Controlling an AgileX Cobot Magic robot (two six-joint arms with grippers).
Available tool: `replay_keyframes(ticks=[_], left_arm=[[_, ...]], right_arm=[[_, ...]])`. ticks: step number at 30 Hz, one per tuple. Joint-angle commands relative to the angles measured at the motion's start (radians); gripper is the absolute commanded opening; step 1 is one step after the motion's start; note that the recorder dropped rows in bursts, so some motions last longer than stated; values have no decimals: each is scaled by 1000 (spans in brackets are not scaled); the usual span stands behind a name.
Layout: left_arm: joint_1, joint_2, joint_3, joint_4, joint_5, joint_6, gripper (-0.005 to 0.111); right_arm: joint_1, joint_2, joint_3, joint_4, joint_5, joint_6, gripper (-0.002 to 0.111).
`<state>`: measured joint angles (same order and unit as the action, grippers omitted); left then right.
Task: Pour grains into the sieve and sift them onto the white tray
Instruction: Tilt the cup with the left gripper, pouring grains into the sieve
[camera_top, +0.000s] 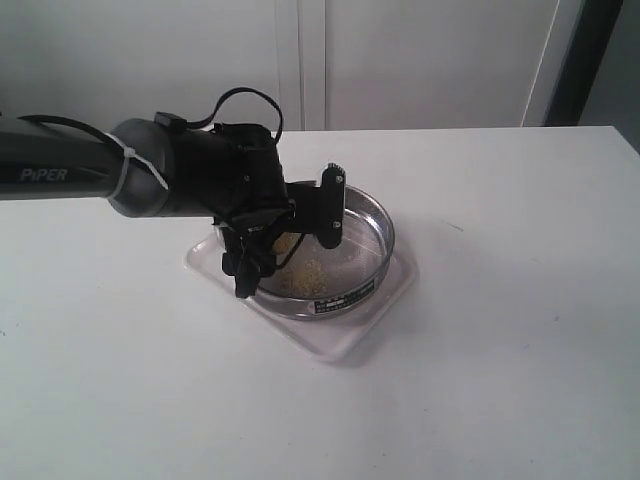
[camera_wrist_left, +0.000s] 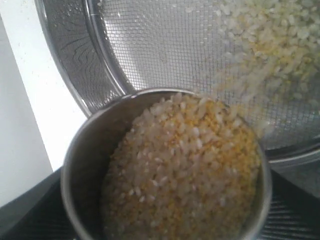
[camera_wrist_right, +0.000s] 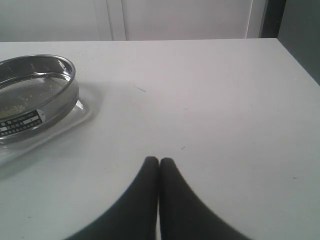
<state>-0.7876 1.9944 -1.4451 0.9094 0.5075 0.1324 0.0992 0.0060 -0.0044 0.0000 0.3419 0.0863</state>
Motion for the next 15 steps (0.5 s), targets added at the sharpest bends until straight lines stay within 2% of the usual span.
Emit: replay_keyframes(ticks=[1,15], left_arm=[[-4,-13,-10,21,-2,3,0],[-4,35,-12,142,-6,3,0]], right_arm=[[1,-6,4,0,-6,0,0],[1,-6,4,0,-6,0,0]])
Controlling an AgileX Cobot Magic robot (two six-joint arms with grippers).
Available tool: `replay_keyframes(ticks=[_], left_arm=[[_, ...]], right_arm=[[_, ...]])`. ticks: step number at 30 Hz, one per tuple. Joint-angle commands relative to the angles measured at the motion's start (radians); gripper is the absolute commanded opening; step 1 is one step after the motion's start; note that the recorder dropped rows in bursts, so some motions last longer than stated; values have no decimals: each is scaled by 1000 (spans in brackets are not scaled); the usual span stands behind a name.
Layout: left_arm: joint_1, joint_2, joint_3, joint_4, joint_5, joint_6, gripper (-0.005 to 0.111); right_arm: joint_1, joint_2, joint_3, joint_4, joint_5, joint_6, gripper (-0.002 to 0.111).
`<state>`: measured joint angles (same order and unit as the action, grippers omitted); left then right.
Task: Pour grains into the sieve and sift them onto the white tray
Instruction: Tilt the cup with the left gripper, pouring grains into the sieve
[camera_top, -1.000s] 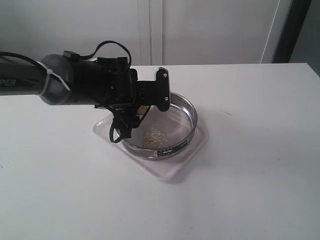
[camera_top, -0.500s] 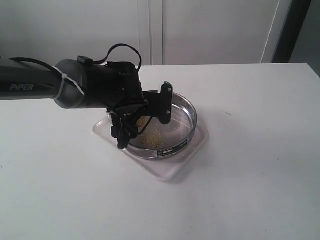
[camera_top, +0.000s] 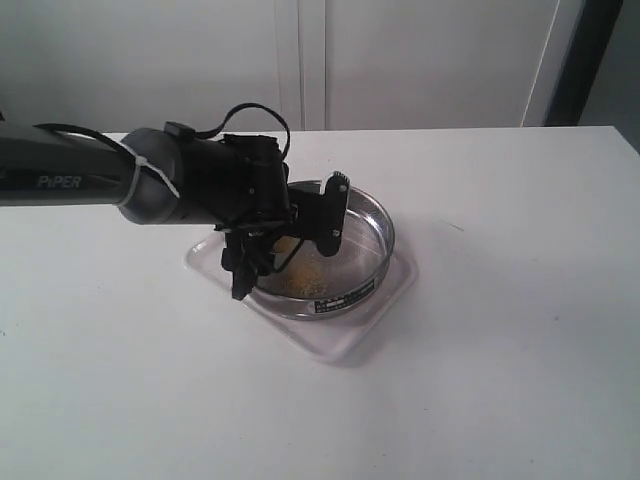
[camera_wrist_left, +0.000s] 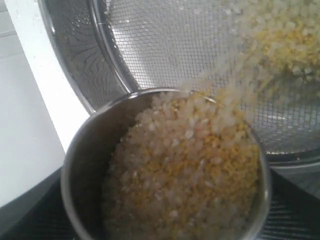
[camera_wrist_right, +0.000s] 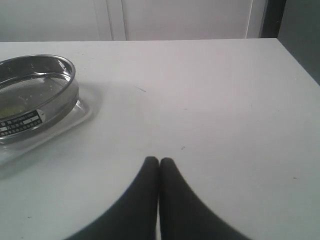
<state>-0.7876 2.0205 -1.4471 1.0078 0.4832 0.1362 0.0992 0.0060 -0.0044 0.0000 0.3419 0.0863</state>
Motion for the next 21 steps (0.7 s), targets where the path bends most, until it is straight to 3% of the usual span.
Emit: replay_keyframes(ticks=[1,21], left_arm=[[-4,14,-15,45,18,-3,0],[-5,56,-78,79,33,133,0]], right_arm=[[1,-6,4,0,-6,0,0],[1,-6,4,0,-6,0,0]])
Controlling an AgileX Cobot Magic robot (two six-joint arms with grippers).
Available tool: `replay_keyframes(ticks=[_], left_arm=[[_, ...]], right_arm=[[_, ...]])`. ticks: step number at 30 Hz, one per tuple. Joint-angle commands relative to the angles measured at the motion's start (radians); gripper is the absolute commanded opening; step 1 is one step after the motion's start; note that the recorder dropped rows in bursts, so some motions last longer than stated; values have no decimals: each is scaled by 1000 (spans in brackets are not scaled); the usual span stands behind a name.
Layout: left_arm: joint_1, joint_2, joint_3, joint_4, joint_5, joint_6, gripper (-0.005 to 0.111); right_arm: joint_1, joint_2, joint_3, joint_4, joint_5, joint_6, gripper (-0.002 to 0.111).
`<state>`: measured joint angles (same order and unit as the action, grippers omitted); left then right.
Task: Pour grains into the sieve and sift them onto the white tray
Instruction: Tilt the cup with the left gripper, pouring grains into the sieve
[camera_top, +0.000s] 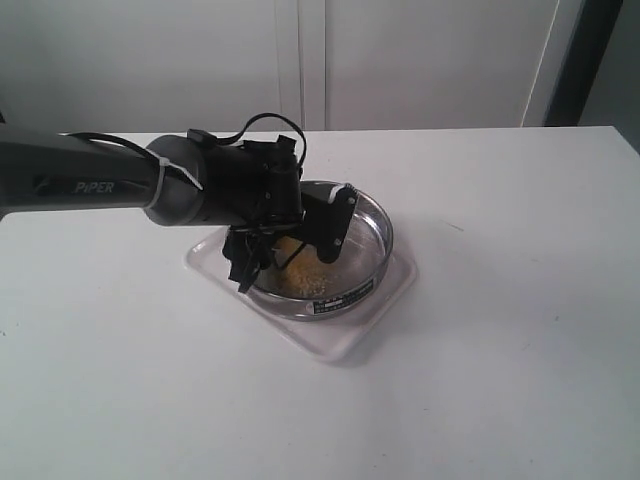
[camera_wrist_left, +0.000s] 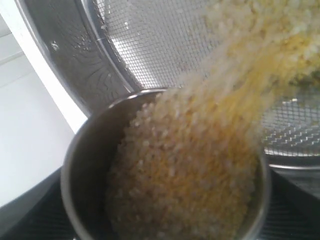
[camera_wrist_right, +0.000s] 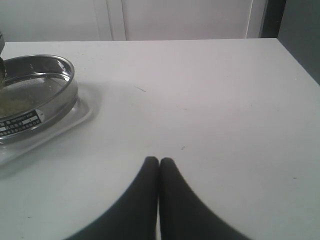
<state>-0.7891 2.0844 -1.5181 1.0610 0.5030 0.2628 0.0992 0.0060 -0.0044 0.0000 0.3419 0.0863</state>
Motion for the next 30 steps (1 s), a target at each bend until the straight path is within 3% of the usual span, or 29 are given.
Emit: replay_keyframes(ticks=[1,18,25,30], left_arm=[[-4,-8,-7,26,10,6,0],[-23,-8,-7,159,-13,78,0],[-23,-8,-7,163,-20,210,0],[-23,-8,-7,215,-24,217,0]], right_arm=[[1,-6,4,0,-6,0,0],[1,-6,4,0,-6,0,0],[1,-6,4,0,-6,0,0],[1,-6,4,0,-6,0,0]])
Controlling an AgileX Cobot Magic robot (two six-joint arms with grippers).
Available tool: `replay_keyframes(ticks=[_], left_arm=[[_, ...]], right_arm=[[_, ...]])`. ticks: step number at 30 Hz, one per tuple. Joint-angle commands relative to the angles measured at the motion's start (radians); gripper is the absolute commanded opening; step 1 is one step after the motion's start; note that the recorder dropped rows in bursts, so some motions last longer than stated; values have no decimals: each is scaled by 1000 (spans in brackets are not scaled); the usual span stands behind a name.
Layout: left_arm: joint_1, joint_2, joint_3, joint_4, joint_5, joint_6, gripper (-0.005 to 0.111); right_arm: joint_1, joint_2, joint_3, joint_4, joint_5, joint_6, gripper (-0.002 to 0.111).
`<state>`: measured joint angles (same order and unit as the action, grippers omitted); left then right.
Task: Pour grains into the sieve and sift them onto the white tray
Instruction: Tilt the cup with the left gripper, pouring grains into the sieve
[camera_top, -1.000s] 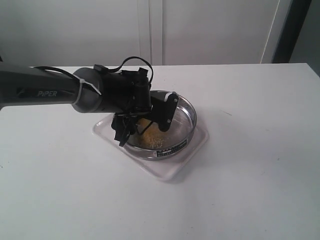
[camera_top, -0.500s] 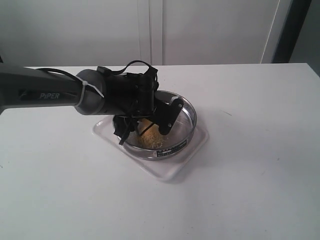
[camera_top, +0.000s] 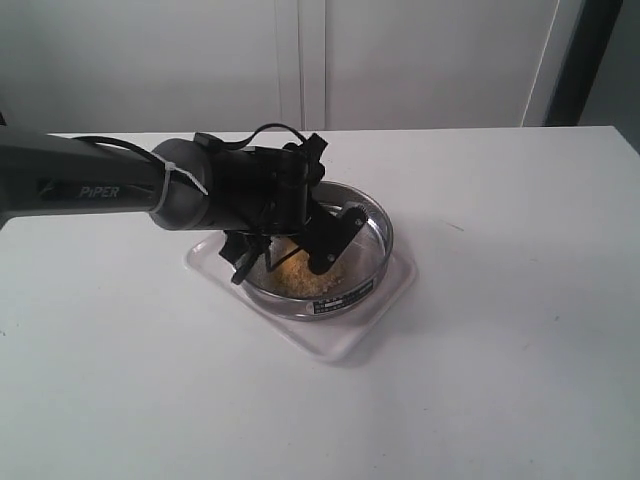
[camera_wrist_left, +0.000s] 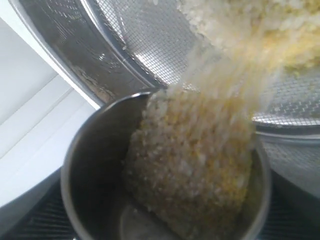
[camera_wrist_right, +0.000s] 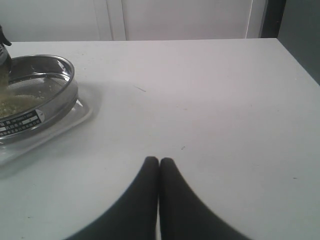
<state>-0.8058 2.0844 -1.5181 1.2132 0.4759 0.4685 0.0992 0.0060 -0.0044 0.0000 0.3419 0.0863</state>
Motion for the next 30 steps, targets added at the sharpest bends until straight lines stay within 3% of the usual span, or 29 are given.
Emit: replay_keyframes(ticks=[1,15,30], left_arm=[[-7,-8,-7,78,3,11,0],[-7,-8,-7,264,15,11,0],[-51,-8,-7,279,142,90,0]], right_arm=[[1,-6,4,0,-6,0,0],[1,-6,4,0,-6,0,0],[1,-6,4,0,-6,0,0]])
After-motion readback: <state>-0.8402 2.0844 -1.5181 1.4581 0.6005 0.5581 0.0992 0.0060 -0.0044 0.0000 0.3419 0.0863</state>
